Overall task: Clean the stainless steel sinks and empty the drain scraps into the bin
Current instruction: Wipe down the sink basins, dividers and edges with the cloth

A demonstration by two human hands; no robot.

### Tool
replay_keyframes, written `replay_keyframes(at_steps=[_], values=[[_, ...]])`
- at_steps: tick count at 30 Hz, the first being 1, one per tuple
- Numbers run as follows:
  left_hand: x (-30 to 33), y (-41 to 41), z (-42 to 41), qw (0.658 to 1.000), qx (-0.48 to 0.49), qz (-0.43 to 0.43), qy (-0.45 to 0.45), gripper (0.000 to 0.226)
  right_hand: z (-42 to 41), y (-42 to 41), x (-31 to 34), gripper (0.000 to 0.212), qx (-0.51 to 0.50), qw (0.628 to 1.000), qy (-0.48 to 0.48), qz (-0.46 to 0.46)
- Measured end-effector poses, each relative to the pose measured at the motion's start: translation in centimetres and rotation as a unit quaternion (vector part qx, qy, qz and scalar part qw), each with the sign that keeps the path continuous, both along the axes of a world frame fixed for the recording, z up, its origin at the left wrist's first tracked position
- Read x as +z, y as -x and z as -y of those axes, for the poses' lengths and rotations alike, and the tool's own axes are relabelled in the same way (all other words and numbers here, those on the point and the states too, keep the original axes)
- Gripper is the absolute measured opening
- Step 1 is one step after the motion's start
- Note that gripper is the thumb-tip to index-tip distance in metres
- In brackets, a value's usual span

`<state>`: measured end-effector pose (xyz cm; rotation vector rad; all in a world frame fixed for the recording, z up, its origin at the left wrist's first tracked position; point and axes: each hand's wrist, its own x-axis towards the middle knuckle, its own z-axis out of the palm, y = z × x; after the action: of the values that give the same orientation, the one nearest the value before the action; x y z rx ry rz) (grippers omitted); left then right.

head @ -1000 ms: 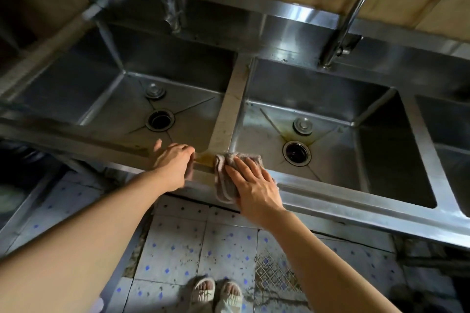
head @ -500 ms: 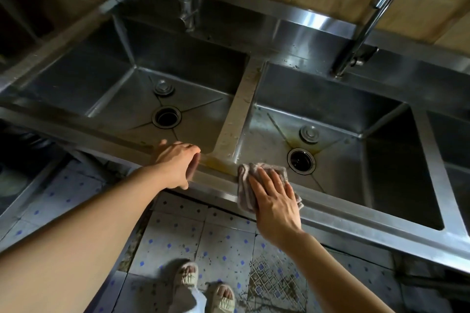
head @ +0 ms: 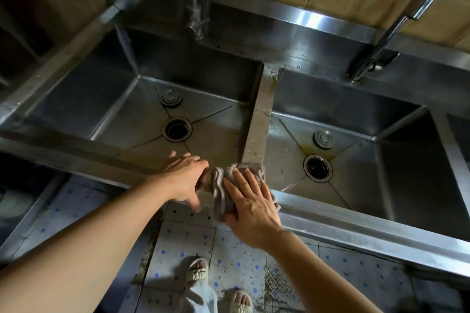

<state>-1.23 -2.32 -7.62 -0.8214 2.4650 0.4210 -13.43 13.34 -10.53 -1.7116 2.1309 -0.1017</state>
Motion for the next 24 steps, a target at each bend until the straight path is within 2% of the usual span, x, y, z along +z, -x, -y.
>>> replay_keyframes(at_steps=[3,8,15,20,24], values=[[0.2,0.0,0.6,1.000,-0.013,0.013,-0.017,0.093,-0.1,-0.3,-0.3,0.070,-0.024,1.000,-0.020,0.004],[0.1,0.9,2.1,0.997,0.037,-0.014,-0.066,0.060,1.7,1.9,-1.1,0.071,-0.056,0.998,-0.023,-0.013],[-1.0,4.0,3.3,0.985,0.120,-0.083,-0.093,0.059,6.1,6.8,-1.6,0.057,-0.069,0.997,-0.029,0.001],[-1.1,7.5,4.0,0.987,0.125,-0.091,-0.035,0.060,10.6,11.2,-1.7,0.058,-0.071,0.997,-0.038,0.008],[-2.0,11.4,5.3,0.983,0.158,-0.093,-0.014,0.077,15.1,15.5,-1.7,0.059,-0.072,0.996,-0.043,0.002]])
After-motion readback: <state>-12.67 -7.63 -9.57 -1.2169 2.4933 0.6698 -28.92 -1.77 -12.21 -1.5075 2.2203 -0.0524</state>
